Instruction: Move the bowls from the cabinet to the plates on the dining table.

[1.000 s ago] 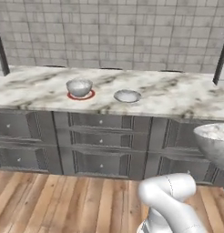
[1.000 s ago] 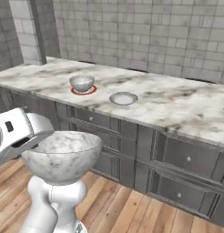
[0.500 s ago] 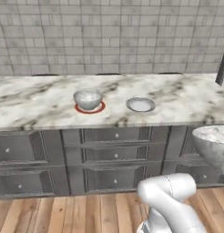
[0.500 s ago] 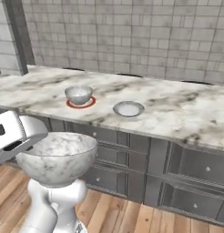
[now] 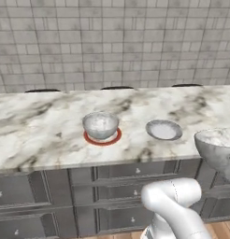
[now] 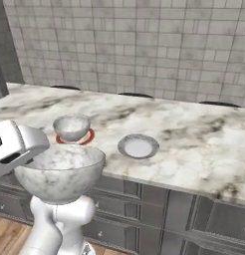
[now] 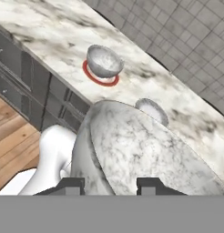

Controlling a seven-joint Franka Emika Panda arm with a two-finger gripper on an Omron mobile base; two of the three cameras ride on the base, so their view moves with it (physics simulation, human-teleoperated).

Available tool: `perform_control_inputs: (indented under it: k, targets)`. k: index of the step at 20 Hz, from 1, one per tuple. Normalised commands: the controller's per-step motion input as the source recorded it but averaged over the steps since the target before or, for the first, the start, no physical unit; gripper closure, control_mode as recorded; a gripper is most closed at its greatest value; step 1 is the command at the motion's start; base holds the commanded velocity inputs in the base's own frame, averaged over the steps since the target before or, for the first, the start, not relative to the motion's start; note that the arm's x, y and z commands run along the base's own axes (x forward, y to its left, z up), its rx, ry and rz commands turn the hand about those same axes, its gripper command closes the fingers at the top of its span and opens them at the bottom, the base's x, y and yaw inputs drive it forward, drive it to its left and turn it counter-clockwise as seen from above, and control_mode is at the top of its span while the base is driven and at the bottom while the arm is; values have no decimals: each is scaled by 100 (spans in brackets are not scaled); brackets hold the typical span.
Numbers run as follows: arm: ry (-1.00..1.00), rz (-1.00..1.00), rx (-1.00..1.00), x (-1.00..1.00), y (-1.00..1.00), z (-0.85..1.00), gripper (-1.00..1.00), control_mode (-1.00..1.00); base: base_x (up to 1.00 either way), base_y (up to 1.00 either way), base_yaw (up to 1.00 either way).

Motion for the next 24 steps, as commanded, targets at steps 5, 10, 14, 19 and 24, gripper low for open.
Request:
perform_control_inputs:
  k: [5,10,14,19,24]
  targets:
    - [0,0,0,0,0,0,100,100,79,8,-18]
    - [0,0,0,0,0,0,100,100,72,5,-36]
    - [0,0,0,0,0,0,100,100,23,0,-28]
    - [0,0,0,0,0,0,100,100,0,0,0]
    - [0,0,0,0,0,0,100,100,0,0,0]
